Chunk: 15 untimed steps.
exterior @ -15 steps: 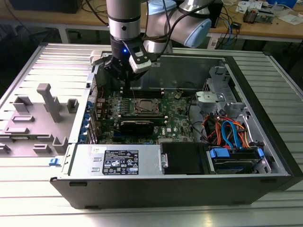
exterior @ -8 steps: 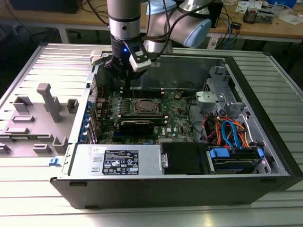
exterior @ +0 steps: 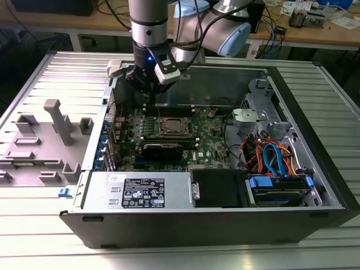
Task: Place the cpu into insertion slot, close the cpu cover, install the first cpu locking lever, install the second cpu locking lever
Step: 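Install the first cpu locking lever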
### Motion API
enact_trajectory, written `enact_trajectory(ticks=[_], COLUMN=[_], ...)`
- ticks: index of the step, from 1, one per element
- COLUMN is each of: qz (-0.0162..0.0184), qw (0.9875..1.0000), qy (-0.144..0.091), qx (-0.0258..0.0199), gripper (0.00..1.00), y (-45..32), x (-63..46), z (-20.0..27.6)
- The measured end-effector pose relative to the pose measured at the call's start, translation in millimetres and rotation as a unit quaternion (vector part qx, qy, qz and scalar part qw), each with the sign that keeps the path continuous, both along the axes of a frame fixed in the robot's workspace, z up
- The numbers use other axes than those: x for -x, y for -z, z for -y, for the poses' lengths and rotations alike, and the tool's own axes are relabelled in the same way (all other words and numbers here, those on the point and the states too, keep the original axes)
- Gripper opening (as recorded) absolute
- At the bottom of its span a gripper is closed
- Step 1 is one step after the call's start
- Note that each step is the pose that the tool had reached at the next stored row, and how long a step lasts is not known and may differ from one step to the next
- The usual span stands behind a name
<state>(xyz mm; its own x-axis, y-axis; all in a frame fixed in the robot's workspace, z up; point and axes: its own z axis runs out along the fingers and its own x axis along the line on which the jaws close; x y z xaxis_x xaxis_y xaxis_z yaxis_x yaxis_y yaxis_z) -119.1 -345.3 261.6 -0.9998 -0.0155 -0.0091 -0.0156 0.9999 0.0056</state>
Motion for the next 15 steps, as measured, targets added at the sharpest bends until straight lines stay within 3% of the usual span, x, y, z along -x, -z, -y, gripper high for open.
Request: enact_trajectory(ticks=[15], qz=[0.0000], qw=[1.0000], qy=[0.000], qx=[0.0000], gripper=[0.11], y=[0.2], x=[-19.7], z=[0.0])
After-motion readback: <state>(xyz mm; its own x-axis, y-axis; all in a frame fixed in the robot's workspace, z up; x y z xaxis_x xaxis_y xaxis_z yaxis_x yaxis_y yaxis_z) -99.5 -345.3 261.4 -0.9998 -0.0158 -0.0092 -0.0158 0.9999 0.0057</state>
